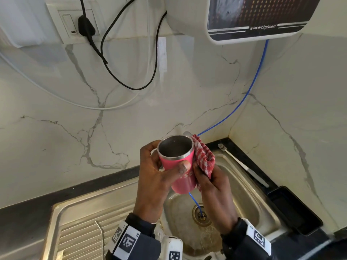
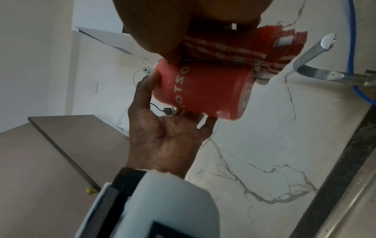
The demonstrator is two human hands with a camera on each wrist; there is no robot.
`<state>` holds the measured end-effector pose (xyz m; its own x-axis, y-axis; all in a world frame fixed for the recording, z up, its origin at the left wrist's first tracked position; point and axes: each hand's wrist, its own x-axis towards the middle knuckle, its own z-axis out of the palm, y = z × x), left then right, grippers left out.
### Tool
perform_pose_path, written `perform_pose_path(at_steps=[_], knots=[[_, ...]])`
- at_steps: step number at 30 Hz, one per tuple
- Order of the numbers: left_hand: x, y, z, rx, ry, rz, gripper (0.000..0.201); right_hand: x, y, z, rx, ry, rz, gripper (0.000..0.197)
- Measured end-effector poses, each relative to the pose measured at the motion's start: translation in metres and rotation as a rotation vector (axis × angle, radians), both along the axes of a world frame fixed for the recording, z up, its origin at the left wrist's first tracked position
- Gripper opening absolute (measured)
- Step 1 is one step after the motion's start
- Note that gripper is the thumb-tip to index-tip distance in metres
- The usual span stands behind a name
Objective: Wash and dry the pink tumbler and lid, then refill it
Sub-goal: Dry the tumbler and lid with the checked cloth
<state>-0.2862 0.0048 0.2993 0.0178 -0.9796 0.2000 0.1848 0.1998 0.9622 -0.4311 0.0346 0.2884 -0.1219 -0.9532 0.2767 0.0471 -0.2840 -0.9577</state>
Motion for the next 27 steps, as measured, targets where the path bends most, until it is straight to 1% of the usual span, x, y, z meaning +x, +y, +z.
perform_pose_path(at_steps=[2,5,6,8,10,11,14,16,18,20,22,25,27], knots=[[-0.003,0.000,0.001,-0.016,-0.011,0.018,0.091,0.001,0.001,-0.001,-0.016,0.025,-0.011,0.030],[-0.001,0.000,0.005,-0.046,-0.064,0.016,0.086,0.003,0.002,-0.002,-0.044,0.081,-0.063,0.015],[0.001,0.000,0.006,-0.051,-0.097,0.028,0.086,0.003,0.002,-0.001,-0.045,0.092,-0.075,0.014],[0.003,0.000,0.008,-0.068,-0.190,0.080,0.084,0.005,0.002,-0.001,-0.055,0.102,-0.091,0.013],[0.001,0.001,0.010,-0.088,-0.236,0.119,0.076,0.007,0.003,0.001,-0.071,0.112,-0.098,0.024],[-0.001,0.002,0.012,-0.087,-0.239,0.129,0.074,0.009,0.003,0.001,-0.076,0.122,-0.104,0.026],[0.003,0.002,0.020,-0.057,-0.229,0.095,0.065,0.007,0.003,0.003,-0.071,0.122,-0.101,0.013],[0.010,0.001,0.020,-0.014,-0.244,0.031,0.065,0.002,0.000,0.013,-0.033,-0.008,-0.057,0.017],[0.016,0.002,0.016,0.008,-0.267,-0.033,0.071,-0.004,-0.004,0.025,-0.024,-0.111,-0.014,0.021],[0.017,0.005,0.015,-0.006,-0.257,-0.041,0.073,-0.004,-0.006,0.030,-0.050,-0.071,-0.003,0.020],[0.017,0.006,0.018,-0.056,-0.254,-0.024,0.073,-0.002,-0.004,0.026,-0.068,-0.050,-0.022,0.019],[0.021,0.005,0.019,-0.103,-0.179,0.015,0.071,-0.004,0.003,0.009,-0.026,-0.024,-0.008,0.022],[0.024,0.004,0.020,-0.114,-0.144,0.031,0.071,-0.006,0.007,0.001,0.022,0.012,0.019,0.020]])
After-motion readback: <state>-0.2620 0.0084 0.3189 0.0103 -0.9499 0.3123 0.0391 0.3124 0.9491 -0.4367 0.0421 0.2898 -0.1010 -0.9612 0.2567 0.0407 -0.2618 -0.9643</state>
